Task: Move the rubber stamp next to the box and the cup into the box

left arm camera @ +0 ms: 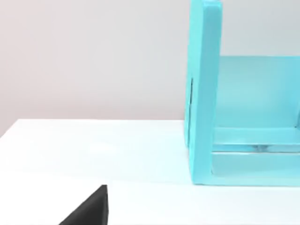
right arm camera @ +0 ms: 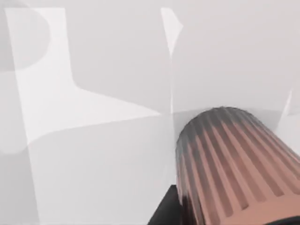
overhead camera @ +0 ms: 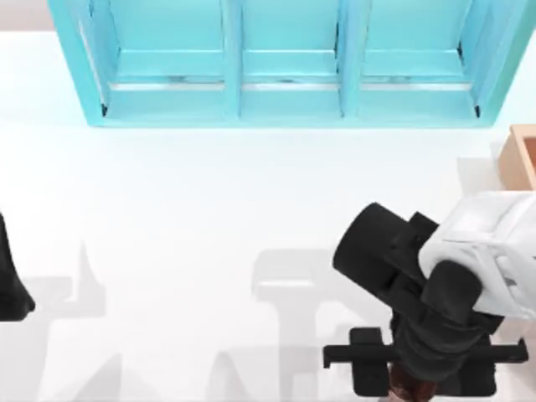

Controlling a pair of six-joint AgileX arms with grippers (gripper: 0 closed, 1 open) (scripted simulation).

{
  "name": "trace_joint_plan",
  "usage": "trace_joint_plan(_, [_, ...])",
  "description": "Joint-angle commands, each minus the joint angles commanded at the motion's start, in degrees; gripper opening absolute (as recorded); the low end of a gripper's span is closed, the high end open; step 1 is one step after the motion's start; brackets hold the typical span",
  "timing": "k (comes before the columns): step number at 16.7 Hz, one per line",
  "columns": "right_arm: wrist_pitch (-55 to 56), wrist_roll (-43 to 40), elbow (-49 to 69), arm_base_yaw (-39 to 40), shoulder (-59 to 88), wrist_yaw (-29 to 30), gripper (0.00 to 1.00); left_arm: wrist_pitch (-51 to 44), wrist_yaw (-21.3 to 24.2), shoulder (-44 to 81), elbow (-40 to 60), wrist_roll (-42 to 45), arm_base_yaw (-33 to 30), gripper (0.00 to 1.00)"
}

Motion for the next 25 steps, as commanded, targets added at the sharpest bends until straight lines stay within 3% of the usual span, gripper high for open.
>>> trace_joint_plan(12, [-25.4,-18.4,5.3,-18.1,-19.9,0.0,0.00,0.0,0.0,0.0,0.0,0.0,0.0,1.00])
trace_joint_plan(20, [-26.3,-20.8,5.9,-20.5,-19.6,0.1,0.00,0.0,0.0,0.0,0.0,0.0,0.0,1.00])
trace_joint_plan(25, [-26.1,-35.4,8.8,-35.2,-16.8,0.4,0.00,0.0,0.0,0.0,0.0,0.0,0.0,1.00])
